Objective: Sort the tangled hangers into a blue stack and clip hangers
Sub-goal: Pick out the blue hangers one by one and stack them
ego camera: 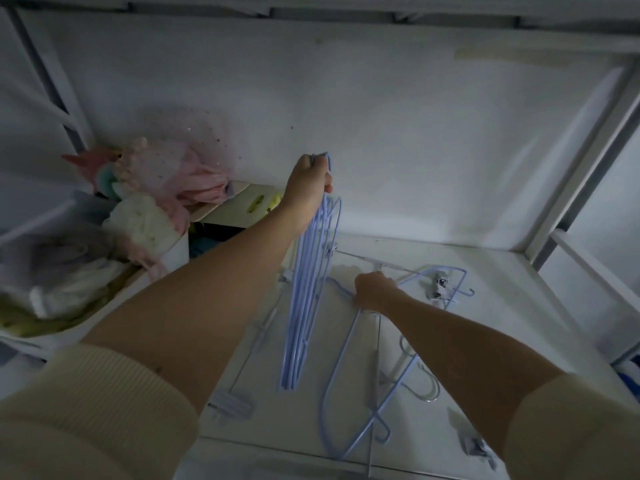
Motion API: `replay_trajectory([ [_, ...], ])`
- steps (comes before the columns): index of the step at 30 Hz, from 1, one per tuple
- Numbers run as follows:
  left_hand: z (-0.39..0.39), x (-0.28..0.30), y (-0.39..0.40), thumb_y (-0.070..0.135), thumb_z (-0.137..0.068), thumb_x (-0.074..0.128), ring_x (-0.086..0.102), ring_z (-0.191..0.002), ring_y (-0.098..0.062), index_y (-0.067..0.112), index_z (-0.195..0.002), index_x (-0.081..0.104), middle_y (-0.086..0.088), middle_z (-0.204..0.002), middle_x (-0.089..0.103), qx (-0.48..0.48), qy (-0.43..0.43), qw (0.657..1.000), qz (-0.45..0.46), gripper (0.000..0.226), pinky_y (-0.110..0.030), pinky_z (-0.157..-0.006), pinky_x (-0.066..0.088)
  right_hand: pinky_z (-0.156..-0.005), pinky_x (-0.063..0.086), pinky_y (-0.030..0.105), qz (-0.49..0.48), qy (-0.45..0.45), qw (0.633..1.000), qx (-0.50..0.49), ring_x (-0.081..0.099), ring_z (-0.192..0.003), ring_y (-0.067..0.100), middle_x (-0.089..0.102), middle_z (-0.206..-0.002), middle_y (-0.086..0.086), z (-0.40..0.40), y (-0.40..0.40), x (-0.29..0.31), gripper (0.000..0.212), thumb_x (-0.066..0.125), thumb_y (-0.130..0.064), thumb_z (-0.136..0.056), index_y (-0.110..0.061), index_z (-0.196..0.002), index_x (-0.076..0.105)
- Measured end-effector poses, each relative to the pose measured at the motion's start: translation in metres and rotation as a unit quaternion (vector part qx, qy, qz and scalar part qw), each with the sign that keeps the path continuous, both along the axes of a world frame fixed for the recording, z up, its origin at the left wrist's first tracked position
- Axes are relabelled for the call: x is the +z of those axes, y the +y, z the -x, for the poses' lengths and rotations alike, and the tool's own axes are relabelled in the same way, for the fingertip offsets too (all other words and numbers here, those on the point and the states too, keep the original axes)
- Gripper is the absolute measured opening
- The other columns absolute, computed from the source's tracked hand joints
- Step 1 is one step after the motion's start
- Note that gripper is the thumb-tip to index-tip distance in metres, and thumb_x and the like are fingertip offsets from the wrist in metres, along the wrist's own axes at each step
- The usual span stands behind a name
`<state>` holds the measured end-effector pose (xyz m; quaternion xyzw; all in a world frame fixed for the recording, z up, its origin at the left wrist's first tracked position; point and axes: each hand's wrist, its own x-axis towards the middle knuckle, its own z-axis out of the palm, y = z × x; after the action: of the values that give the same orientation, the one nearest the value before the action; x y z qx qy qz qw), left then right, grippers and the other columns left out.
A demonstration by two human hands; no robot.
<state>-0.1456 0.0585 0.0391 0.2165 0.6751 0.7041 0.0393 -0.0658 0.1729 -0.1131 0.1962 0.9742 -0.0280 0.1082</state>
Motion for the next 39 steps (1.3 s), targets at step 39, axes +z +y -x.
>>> replay_trajectory([
  [39, -0.073, 0.034, 0.027, 0.012, -0.098, 0.033, 0.028, -0.027, -0.001, 0.02, -0.063, 0.029, 0.0, -0.058, 0.027, -0.019, 0.03, 0.998, 0.057, 0.036, -0.01, -0.036, 0.022, -0.07, 0.041, 0.031, -0.016, 0.328, 0.92, -0.212, 0.059, -0.083, 0.03, 0.061, -0.09, 0.008, -0.106, 0.069, 0.159, 0.021, 0.043, -0.015, -0.09, -0.013, -0.098, 0.062],
])
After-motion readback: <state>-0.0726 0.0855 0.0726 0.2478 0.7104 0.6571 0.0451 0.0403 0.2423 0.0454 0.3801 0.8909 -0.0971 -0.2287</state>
